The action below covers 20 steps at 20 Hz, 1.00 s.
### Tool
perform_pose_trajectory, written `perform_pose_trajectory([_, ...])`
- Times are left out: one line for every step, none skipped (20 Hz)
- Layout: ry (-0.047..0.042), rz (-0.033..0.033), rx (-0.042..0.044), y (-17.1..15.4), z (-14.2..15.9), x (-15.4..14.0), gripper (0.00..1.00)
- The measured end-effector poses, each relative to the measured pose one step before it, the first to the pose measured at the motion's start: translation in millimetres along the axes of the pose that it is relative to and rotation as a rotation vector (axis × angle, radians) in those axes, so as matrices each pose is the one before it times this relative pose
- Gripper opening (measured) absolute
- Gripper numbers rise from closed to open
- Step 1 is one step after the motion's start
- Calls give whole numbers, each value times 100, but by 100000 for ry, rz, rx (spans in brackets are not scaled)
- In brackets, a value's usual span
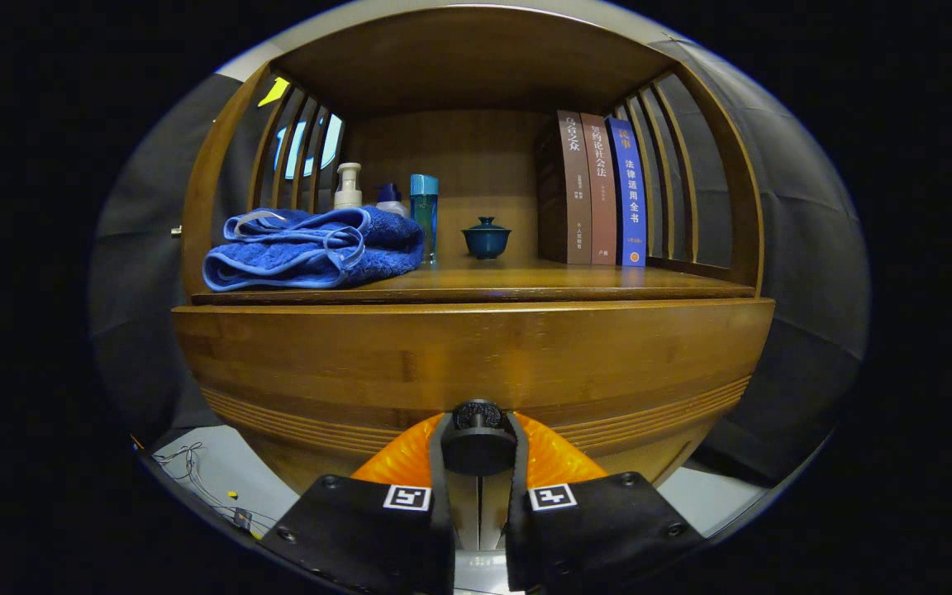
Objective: Pull open the drawer, take out the items inside it, and place them on the countertop above the cabinet.
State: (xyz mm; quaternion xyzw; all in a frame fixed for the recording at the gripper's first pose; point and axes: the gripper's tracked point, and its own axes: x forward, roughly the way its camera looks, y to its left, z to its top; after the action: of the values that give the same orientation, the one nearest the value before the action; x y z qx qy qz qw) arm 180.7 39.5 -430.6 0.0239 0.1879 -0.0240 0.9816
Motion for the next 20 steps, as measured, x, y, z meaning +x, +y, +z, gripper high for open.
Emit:
perform_pose_trajectory([304,138,252,-38,-201,-676,29])
perform_pose_trajectory([499,170,195,-177,-134,-854,29])
perform_pose_trajectory([560,287,117,-52,-110,-778,29])
perform_pose_trajectory([658,162,411,-127,-275,-738,29])
perform_pose_trajectory([376,167,543,-15,-100,-752,29])
perform_pose_trajectory([189,-17,699,-128,-143,-650,29])
perform_pose_trajectory([39,152,519,-57,-139,-561,29])
perform_pose_trajectory([70,35,289,-36,-128,-660,29])
perform_pose_trajectory([154,-76,45,-36,-130,-474,28])
perform_pose_trajectory([-286,50,193,-51,-46,-684,28])
perform_pose_trajectory([27,-92,527,19,-85,-474,28])
perform_pose_trajectory([42,214,-307,113,-84,-255,28])
perform_pose_trajectory([-246,-63,-140,55,-71,-391,28])
perform_pose_trajectory([226,-129,-72,-45,-66,-332,28])
perform_pose_trajectory([-157,-221,222,-12,-118,-492,29])
perform_pose_trajectory([-183,-268,428,-74,-49,-346,28])
perform_pose_trajectory([-230,-40,269,-112,-95,-300,28])
perform_pose_trajectory([-140,198,87,-45,-66,-159,28])
perform_pose_trajectory([10,386,-195,17,-66,59,28])
perform_pose_trajectory([118,192,-447,-11,-143,-65,28])
